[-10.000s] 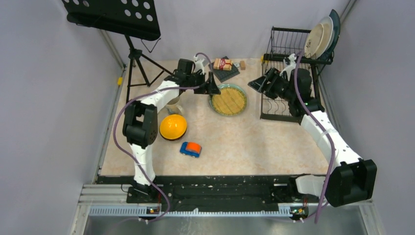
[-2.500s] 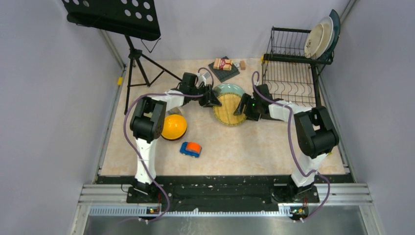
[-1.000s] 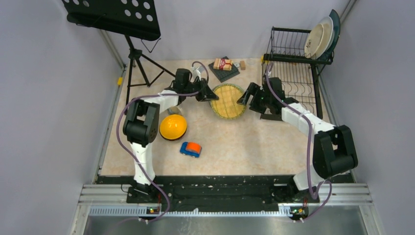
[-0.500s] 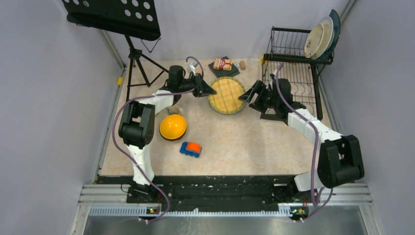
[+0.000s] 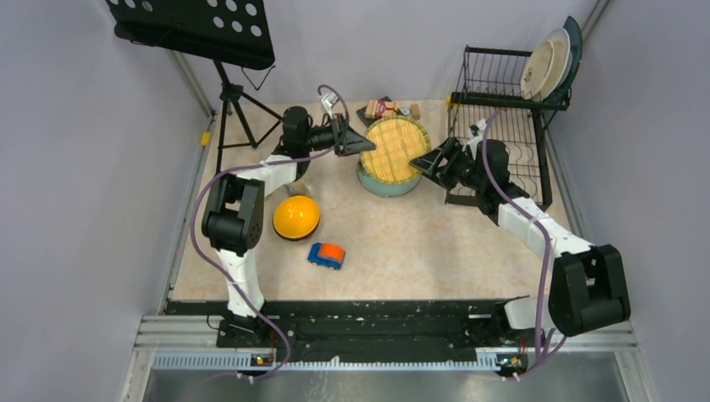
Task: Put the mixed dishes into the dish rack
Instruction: Pick up the plate at the center of the board.
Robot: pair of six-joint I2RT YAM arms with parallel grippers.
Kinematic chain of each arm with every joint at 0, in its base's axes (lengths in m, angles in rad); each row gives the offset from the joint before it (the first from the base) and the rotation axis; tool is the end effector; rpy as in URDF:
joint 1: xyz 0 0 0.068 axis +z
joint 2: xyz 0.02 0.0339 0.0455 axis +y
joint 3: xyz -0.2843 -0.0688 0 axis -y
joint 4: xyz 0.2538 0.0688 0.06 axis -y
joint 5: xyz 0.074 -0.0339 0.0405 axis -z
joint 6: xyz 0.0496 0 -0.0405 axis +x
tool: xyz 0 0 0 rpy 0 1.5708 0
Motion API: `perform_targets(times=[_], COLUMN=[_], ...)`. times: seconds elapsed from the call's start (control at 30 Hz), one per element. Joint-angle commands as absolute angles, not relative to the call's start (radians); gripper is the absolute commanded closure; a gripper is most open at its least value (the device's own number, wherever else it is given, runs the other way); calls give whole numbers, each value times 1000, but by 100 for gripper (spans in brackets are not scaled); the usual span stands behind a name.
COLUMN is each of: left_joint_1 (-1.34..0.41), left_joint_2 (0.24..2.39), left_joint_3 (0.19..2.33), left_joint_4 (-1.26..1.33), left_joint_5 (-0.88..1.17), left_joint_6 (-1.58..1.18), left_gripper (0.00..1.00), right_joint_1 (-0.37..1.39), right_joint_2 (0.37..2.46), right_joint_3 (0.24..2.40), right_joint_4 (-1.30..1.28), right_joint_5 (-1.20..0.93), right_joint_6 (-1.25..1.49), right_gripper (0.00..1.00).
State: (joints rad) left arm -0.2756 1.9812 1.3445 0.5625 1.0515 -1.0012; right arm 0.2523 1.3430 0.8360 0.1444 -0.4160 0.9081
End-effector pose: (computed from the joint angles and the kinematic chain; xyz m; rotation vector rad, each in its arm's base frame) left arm 0.4420 -0.1697 0.2642 0.2562 1.9400 -1.7559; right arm 0.3033 0.0989 0.2773 0.3802 2.0513 1.1455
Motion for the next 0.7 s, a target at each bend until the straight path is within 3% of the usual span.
perform_targets(times=[0.0, 0.3, 0.67], left_joint_1=[-276, -283, -300], left_joint_2=[1940, 2007, 1998], left_joint_3=[1318, 1341, 1347], left_joint_4=[832, 1132, 1066], left_joint_5=[1116, 1153, 1144], left_joint_6=[-1160, -1411, -1359], left_gripper=[100, 100, 100], right_joint_1=[244, 244, 246], right_joint_2=[1290, 1242, 1251], right_joint_3=[824, 780, 816], right_joint_4=[288, 405, 462], right_joint_5=[-456, -444, -506], right_joint_6=[933, 959, 963], right_gripper=[35, 45, 56])
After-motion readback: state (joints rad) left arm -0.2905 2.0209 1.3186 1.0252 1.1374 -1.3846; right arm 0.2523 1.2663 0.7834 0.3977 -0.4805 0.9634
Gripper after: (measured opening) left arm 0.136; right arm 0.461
